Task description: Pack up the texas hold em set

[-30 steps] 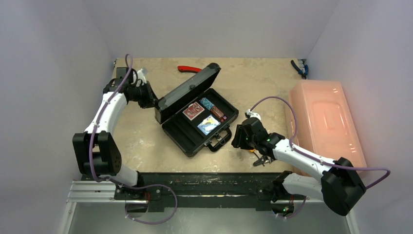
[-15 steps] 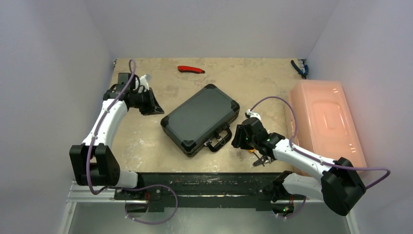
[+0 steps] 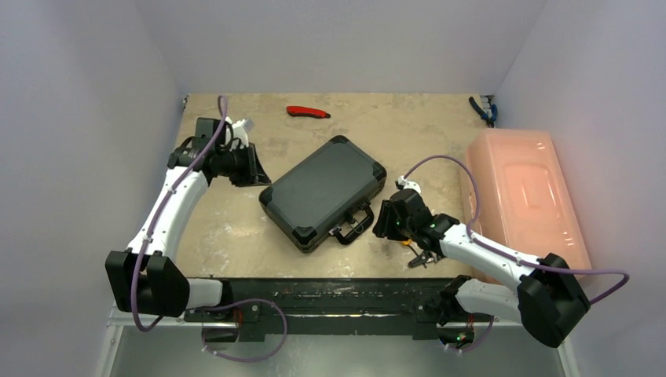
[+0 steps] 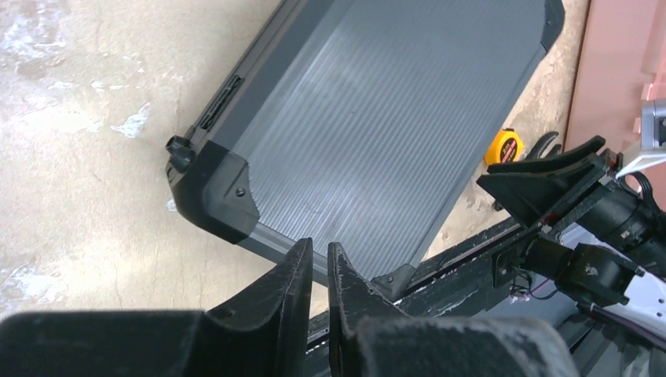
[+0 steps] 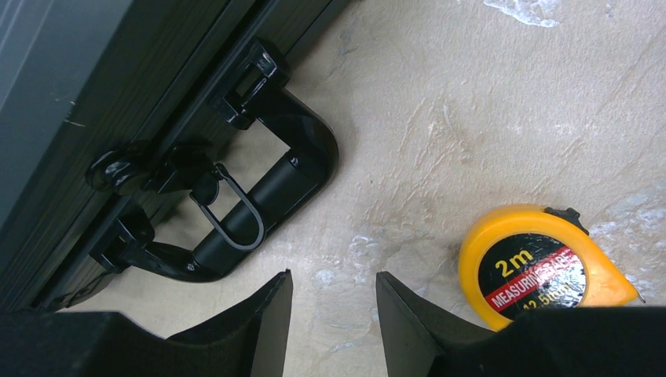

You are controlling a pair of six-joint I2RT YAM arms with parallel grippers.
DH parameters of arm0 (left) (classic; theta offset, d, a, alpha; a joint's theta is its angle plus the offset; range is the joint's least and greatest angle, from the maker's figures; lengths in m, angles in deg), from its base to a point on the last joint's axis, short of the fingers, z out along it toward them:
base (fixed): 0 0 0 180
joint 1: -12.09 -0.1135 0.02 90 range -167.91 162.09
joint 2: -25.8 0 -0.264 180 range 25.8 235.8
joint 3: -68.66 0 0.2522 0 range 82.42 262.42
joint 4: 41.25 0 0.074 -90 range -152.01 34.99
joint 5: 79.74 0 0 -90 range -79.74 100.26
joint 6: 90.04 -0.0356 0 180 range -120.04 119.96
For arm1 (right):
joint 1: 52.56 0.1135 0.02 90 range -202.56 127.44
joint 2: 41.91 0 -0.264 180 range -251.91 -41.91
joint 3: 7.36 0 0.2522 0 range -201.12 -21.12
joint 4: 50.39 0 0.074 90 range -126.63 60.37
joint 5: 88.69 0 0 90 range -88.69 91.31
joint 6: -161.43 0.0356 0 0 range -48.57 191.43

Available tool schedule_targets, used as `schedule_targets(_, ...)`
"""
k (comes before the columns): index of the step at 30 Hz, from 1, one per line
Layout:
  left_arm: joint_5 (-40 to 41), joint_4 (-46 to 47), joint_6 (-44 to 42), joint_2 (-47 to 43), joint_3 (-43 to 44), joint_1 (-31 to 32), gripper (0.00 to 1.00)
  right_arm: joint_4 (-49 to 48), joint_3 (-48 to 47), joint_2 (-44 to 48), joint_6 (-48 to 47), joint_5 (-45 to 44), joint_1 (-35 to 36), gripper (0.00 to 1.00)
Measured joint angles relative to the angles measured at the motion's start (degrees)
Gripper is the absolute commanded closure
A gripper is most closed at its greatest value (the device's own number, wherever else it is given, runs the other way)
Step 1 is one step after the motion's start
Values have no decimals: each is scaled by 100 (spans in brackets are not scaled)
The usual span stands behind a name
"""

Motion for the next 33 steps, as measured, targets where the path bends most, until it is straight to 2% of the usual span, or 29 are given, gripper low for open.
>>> schedule_targets(9,31,68,-87,33,278,496,94,-310,243,-11,94,114,0,51)
schedule_targets(19,136,334,-105,793,691,1344,100,-931,573,-258,212,308,0,53)
schedule_targets(24,216,498,-107,1156,833,1707,100,-1353,765,-317,258,466,0,61)
schedule_targets(29,256,691,-140,1346,876,1952,100,-1777,979,-337,275,614,0,75)
schedule_targets(33,273,809,-149,1497,892,2094,100,-2083,1139,-352,315,745,0,80)
